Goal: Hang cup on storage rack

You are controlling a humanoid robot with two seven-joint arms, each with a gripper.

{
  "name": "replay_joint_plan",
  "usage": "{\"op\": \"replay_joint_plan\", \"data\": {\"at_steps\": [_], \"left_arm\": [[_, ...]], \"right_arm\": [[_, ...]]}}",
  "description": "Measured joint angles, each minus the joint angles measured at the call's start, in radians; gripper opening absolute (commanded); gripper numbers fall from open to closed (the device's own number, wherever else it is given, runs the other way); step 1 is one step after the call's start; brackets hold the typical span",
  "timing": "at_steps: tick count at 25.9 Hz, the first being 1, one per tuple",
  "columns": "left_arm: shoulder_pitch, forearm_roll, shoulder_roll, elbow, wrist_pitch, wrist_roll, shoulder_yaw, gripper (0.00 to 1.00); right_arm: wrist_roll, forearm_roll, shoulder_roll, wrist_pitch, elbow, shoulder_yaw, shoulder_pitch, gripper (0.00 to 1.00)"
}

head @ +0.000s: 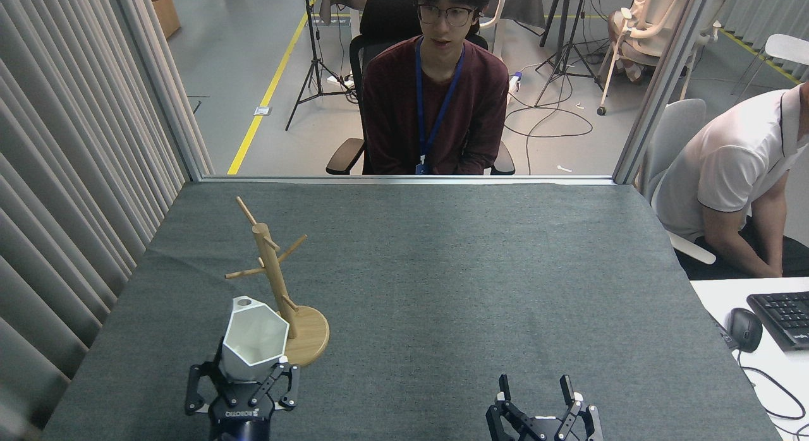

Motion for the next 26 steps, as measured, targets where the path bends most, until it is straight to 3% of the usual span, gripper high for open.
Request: {"op": "replay_joint_plan", "data": {"at_steps": [8,23,26], "left_arm": [[-0.115,-0.098,-0.013,0.106,0.036,-0.003,0.154,0.47],[-0.180,-0.257,-0.041,0.197,0.035,0.006,0.158,0.50],[-0.197,-0.270,-0.042,0.229,0.033,0.007,0.150,0.59]], "right_arm": [[0.000,0.000,-0.009,0.000,0.003,0.000,-0.003,0.99],[0.001,-0.007,-0.011,-0.001,0.004,0.000,-0.005,0.99],[0.002,-0.008,-0.011,-0.002,0.004,-0.001,-0.006,0.99]]}}
